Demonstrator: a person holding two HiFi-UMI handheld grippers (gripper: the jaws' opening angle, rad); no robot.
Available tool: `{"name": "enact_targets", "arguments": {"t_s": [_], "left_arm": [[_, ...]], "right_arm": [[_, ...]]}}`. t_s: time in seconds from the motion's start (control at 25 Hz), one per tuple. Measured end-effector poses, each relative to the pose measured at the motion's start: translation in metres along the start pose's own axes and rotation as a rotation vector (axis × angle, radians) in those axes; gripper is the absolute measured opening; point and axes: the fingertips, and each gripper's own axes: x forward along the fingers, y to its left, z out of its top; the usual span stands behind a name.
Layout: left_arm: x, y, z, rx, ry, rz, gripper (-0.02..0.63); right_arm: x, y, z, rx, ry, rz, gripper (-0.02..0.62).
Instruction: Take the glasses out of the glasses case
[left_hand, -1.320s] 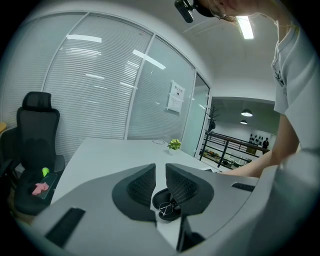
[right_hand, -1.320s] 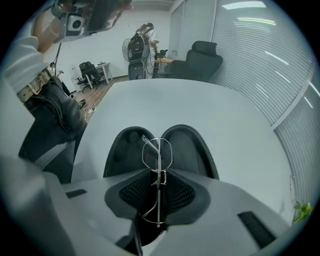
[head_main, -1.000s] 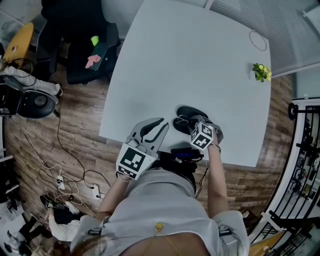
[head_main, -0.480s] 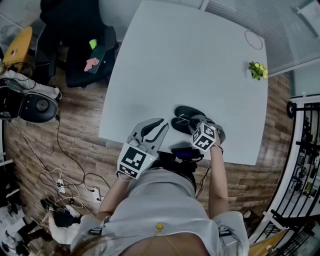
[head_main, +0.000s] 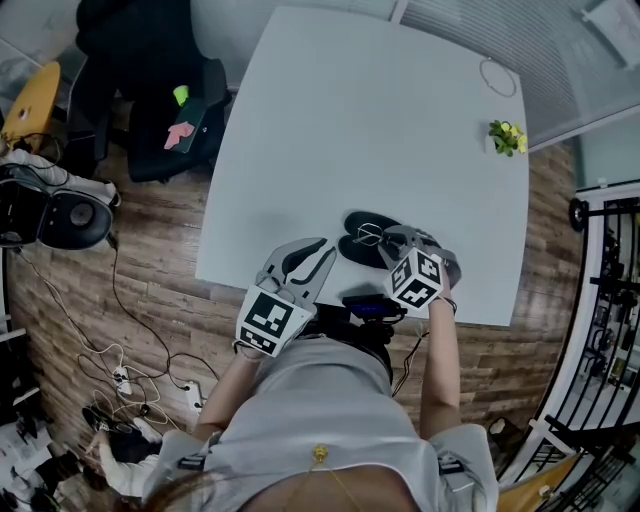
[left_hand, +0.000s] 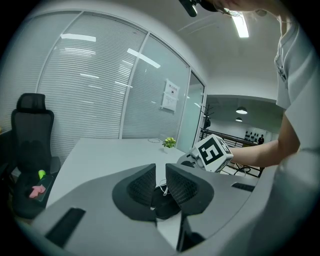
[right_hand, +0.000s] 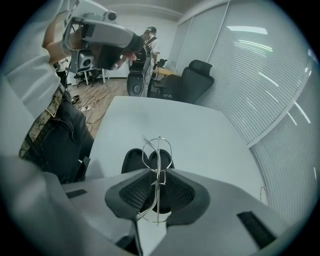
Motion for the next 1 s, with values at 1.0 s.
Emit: {"name": "enact_targets", "arguments": {"t_s": [1.0], "left_arm": [[0.001,-0.011,0.002,0.029,-0.004,-0.048,0.064]], "right_arm": [[-0.075,-0.002,0.039,-0.063,-0.043,-0.090,0.094]]}}
